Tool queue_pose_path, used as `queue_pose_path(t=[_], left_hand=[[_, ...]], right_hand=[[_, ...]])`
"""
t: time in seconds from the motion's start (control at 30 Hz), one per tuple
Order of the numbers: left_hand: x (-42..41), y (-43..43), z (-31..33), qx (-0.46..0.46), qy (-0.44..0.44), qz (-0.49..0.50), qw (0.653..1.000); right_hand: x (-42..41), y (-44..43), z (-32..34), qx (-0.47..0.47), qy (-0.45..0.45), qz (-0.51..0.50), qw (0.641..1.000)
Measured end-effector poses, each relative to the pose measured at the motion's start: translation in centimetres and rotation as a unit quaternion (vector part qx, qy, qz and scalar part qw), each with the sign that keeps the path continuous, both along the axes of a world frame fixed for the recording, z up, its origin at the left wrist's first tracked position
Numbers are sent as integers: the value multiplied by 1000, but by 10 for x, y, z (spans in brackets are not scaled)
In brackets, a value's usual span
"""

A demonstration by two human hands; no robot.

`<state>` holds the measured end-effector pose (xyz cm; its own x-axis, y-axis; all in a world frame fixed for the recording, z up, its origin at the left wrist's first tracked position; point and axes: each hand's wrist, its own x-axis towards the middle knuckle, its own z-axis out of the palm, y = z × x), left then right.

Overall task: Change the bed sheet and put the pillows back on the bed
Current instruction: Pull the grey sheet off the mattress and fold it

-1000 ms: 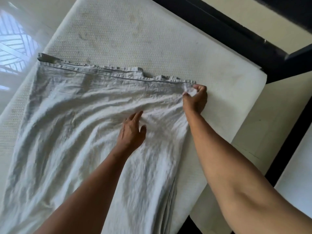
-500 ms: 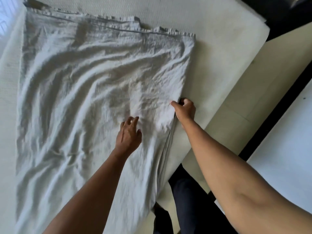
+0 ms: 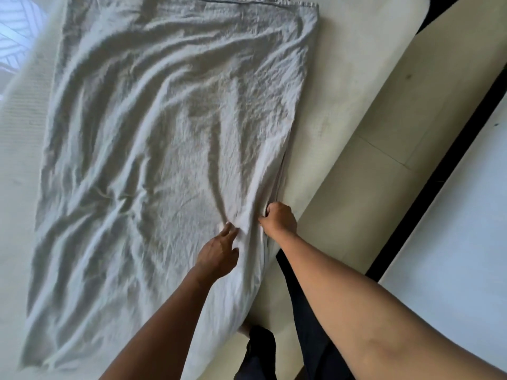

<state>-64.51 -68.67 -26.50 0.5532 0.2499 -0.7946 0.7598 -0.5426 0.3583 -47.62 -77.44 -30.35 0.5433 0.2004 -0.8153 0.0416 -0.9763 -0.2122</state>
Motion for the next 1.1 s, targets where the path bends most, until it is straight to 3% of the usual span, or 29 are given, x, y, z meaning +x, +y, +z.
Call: queue_pose_path(t=[0.13, 0.23, 0.4, 0.57, 0.67, 0.83, 1.1], left_hand=[[-52, -26, 2, 24, -16, -19, 999], [-109, -53, 3, 31, 16, -23, 999], [-216, -97, -6, 15, 44, -29, 998], [-279, -131, -21, 40, 47, -66, 996], [-288, -136, -26, 67, 42, -80, 994], [-282, -115, 5, 55, 56, -81, 994], [-266, -33, 98, 117, 32, 26, 992]], right_hand=[[-25, -41, 1, 37, -99, -134, 985], [-60, -66, 0, 85, -47, -176, 980], [-144, -123, -13, 89, 76, -168, 979], [-219, -188, -31, 86, -7, -260, 962], [-249, -204, -37, 47, 32, -199, 978], [-241, -184, -3, -22, -26, -192, 981], [-183, -33, 104, 101, -30, -26, 994]])
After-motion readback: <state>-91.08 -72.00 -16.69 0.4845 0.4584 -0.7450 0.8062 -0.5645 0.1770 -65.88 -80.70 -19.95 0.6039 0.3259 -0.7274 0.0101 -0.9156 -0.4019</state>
